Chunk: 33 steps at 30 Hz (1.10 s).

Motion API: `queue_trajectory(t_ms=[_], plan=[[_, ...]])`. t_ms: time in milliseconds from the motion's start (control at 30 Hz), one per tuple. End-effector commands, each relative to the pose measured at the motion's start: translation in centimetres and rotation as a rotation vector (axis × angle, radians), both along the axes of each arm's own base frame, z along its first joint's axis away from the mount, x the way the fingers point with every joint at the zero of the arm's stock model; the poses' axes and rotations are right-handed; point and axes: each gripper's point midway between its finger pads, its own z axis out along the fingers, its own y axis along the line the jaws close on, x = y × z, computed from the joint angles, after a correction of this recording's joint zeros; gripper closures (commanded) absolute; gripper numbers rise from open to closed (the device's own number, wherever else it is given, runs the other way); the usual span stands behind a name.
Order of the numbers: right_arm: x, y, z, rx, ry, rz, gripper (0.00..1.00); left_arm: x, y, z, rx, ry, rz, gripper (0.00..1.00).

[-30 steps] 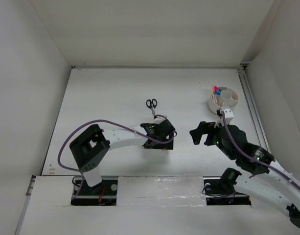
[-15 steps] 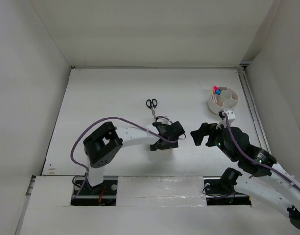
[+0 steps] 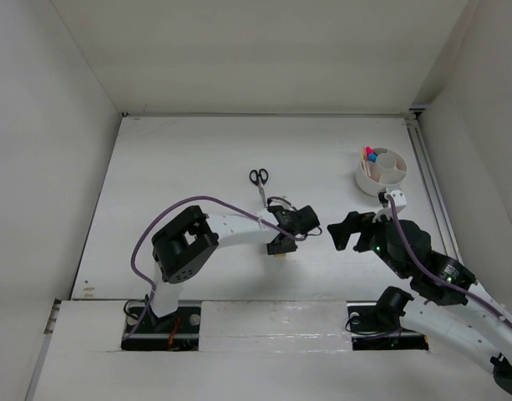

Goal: Sort the stationery into containers
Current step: Pick up the stationery from the center of the board.

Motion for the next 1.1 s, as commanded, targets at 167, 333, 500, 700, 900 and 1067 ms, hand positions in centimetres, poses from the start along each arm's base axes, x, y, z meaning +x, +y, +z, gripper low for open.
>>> queue_trajectory(t_ms=[167, 333, 500, 700, 900, 1067], plan=[[0.0, 0.8, 1.4, 0.033, -0.044, 0.035, 0.03, -0.8, -0.2, -1.0, -0.013, 0.047, 0.020, 1.00], [-0.6, 2.3, 1.0, 0.129, -0.116, 0.122, 0.03, 1.6, -2.6, 5.4, -0.202, -0.084, 0.044, 1.00], [-0.8, 4.6, 1.4, 0.304, -0.203, 0.197, 0.11, 4.6, -3.7, 15.6, -0.419, -0.272, 0.091, 1.00], [-0.2, 5.4, 2.0, 0.480, -0.252, 0.180, 0.15, 6.1, -3.6, 22.4, -0.556, -0.364, 0.135, 1.00], [1.4, 6.8, 1.6, 0.571, -0.318, 0.164, 0.16, 6.3, -4.6, 25.8, -0.663, -0.381, 0.125, 1.00], [2.5, 8.0, 3.8, 0.622, -0.398, 0.172, 0.22, 6.1, -4.9, 25.9, -0.674, -0.372, 0.104, 1.00]])
